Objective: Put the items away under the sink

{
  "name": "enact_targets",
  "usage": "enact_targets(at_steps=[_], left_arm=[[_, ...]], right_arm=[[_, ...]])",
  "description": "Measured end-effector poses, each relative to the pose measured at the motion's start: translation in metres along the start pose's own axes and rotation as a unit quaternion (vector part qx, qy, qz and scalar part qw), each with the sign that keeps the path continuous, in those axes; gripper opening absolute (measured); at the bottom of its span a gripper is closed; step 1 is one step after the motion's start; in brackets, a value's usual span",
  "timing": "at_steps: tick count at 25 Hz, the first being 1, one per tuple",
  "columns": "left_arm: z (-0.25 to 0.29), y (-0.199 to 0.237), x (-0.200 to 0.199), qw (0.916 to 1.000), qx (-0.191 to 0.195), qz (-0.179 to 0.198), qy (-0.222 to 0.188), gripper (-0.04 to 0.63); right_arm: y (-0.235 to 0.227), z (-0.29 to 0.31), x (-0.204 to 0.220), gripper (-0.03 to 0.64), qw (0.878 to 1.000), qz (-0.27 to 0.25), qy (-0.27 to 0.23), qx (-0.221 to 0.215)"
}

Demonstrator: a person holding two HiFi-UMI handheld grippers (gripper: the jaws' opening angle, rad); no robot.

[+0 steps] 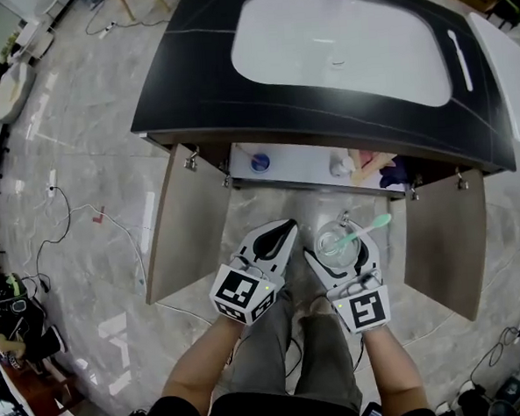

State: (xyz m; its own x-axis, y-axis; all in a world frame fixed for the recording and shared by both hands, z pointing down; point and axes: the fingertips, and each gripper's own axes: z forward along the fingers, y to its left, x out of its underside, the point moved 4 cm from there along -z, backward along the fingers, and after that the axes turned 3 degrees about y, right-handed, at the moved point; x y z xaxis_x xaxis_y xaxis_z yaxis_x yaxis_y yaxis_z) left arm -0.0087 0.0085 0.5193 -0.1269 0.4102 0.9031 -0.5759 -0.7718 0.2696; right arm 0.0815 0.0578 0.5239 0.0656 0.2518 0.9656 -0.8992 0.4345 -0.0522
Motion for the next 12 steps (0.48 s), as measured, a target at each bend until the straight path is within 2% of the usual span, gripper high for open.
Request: enact_targets(at_steps=[12], left_arm=[[0.027, 0.042, 0.067, 0.9998, -0.019, 0.005, -0.009, 0.015]], right_arm=[[-0.011, 0.043, 0.069, 0.339, 1.000, -0.005, -0.003, -0.015]])
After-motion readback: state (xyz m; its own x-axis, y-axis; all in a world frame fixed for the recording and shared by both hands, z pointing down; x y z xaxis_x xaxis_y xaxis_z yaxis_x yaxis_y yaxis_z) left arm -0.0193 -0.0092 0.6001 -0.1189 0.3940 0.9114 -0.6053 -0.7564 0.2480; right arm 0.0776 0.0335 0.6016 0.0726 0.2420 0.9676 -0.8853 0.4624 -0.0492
